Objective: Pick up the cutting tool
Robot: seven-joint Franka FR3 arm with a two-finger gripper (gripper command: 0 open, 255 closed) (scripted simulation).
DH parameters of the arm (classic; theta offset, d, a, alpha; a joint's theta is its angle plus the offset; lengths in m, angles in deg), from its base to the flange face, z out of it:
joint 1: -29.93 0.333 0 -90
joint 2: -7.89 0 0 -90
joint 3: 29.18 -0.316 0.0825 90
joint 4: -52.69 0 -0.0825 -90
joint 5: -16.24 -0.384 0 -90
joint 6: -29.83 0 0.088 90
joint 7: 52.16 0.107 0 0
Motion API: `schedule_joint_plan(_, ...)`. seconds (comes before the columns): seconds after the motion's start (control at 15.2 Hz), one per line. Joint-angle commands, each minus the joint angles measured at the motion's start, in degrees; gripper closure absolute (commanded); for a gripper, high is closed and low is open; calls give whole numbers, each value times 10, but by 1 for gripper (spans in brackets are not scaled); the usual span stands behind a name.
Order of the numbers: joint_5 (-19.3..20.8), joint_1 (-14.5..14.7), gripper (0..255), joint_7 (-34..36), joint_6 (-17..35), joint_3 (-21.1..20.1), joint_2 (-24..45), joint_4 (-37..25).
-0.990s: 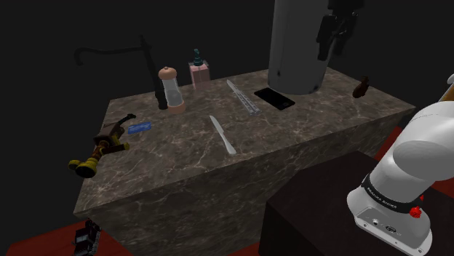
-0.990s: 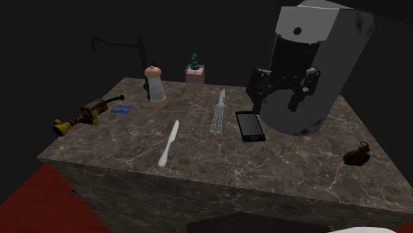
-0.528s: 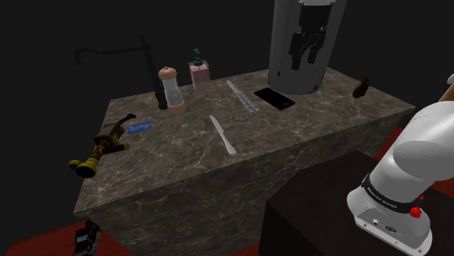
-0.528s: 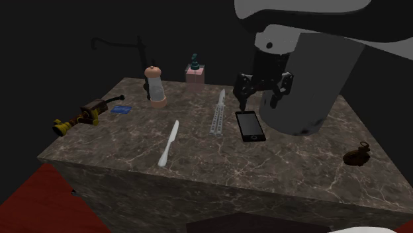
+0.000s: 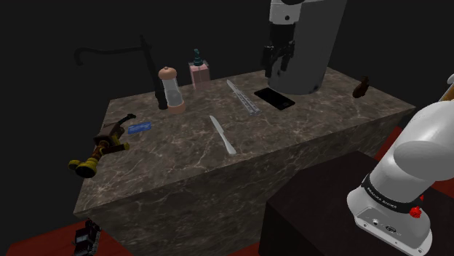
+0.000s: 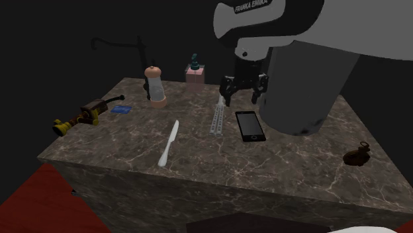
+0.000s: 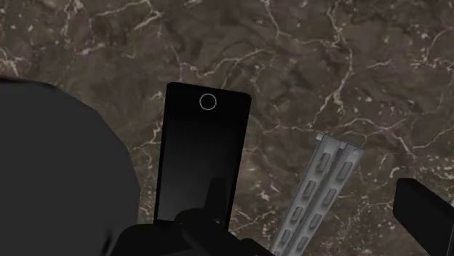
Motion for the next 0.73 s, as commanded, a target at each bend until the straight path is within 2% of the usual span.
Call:
schedule_joint_plan(0.0, 2, 0, 0, -1, 29, -1, 42, -16)
schedule_joint_plan(0.66, 18, 5, 0, 6, 108, -9, 254, -163)
